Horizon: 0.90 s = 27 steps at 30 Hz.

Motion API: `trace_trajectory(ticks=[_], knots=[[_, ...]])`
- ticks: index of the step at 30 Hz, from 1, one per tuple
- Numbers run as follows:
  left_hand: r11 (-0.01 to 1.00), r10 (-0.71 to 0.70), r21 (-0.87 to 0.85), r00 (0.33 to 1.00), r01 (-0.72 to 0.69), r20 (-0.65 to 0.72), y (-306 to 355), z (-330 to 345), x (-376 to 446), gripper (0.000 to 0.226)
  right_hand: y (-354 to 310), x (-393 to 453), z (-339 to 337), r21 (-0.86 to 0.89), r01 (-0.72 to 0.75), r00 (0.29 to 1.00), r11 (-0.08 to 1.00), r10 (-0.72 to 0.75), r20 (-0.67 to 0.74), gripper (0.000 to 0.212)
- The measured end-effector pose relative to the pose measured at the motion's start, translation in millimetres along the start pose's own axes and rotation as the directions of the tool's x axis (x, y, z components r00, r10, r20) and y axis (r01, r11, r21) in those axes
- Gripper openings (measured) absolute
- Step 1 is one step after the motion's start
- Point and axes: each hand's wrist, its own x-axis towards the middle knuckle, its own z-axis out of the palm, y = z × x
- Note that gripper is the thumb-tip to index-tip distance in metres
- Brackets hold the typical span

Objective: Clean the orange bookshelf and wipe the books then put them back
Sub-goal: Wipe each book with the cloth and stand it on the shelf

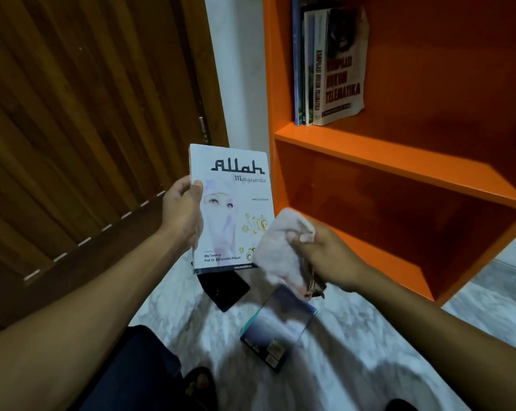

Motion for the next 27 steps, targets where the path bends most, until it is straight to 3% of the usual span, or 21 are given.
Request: trace_trajectory(ticks=[2, 5, 7, 9, 12, 15, 17, 23, 27], knots=[[0.999, -0.002, 0.038, 0.998, -0.001, 0.064, -0.8, 1.1, -5.0, 0.023, -9.9, 10.6, -10.1, 0.184, -0.098, 0.968, 0.978, 0.137, -0.210, 0.020], [0.995, -0.031, 0.102, 0.984, 0.014, 0.175, -2.8, 7.3, -20.1, 0.025, -20.6, 29.1, -25.6, 0.356, -0.082, 0.821, 0.931, 0.265, -0.505, 0.022], [0.993, -0.048, 0.120, 0.969, 0.019, 0.243, -6.1, 14.4, -31.8, 0.024, -20.7, 39.3, -32.0, 0.308, 0.021, 0.746, 0.951, 0.190, -0.638, 0.021], [0.989, -0.060, 0.144, 0.945, 0.014, 0.321, -10.1, 24.0, -43.9, 0.021, -16.1, 46.4, -33.7, 0.148, 0.074, 0.724, 0.986, 0.050, -0.688, 0.016], [0.985, -0.055, 0.172, 0.912, -0.018, 0.406, -18.2, 39.5, -58.1, 0.018, -2.1, 48.3, -22.2, -0.153, 0.030, 0.820, 0.988, -0.112, -0.562, 0.024], [0.993, -0.072, 0.112, 0.897, 0.026, 0.435, -25.9, 51.8, -65.2, 0.020, 6.2, 40.9, -4.9, -0.299, -0.020, 0.946, 0.954, -0.079, -0.314, 0.077], [0.995, -0.093, 0.070, 0.907, 0.070, 0.412, -28.4, 54.1, -63.7, 0.018, 5.8, 33.6, -3.7, -0.327, 0.006, 0.971, 0.945, -0.084, -0.224, 0.091], [0.977, -0.192, -0.035, 0.937, 0.211, 0.291, -21.0, 52.2, -47.4, 0.019, 28.4, 17.8, 9.9, -0.521, 0.292, 0.953, 0.802, -0.288, 0.091, 0.094], [0.975, -0.195, -0.077, 0.967, 0.210, 0.166, -16.9, 46.8, -34.0, 0.015, 31.3, -1.5, 30.0, -0.481, 0.430, 0.903, 0.764, -0.364, 0.229, 0.073]])
